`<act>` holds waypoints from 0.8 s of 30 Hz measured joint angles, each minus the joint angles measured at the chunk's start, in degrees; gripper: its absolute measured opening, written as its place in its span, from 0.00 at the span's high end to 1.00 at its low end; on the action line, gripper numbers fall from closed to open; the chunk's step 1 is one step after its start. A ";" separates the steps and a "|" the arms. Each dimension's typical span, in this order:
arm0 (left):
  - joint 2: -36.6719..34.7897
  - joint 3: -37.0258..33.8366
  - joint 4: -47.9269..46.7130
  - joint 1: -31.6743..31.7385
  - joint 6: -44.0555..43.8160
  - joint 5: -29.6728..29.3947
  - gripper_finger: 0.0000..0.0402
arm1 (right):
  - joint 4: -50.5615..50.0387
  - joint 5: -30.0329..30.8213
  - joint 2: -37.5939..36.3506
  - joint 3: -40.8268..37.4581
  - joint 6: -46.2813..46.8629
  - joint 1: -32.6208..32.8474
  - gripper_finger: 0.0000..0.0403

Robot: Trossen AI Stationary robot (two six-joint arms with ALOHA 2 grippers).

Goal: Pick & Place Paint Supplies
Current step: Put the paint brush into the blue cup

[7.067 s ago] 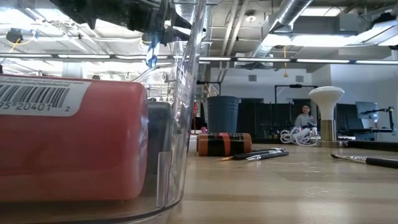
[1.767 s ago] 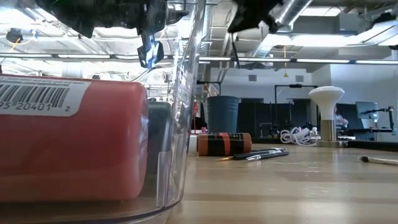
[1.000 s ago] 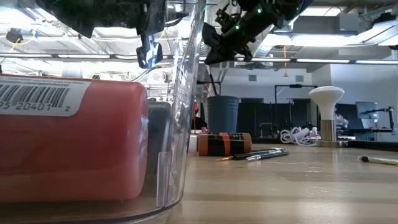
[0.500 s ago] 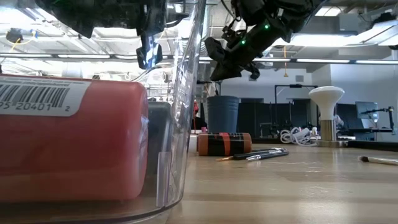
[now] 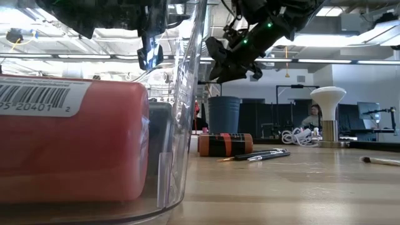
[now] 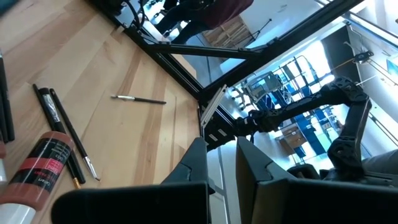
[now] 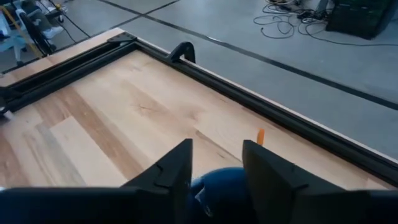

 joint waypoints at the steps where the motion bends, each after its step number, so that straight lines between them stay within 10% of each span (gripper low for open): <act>1: 0.00 0.00 0.00 0.00 0.00 0.00 1.00 | -1.11 0.01 -0.77 0.01 0.00 0.26 0.64; 13: 0.00 -0.02 0.09 0.02 0.46 0.01 1.00 | -23.24 -1.42 -18.26 4.54 5.55 7.30 0.52; 24: 0.00 -0.02 0.09 0.02 4.48 0.00 1.00 | -63.84 -9.60 -28.66 5.38 37.03 25.57 0.65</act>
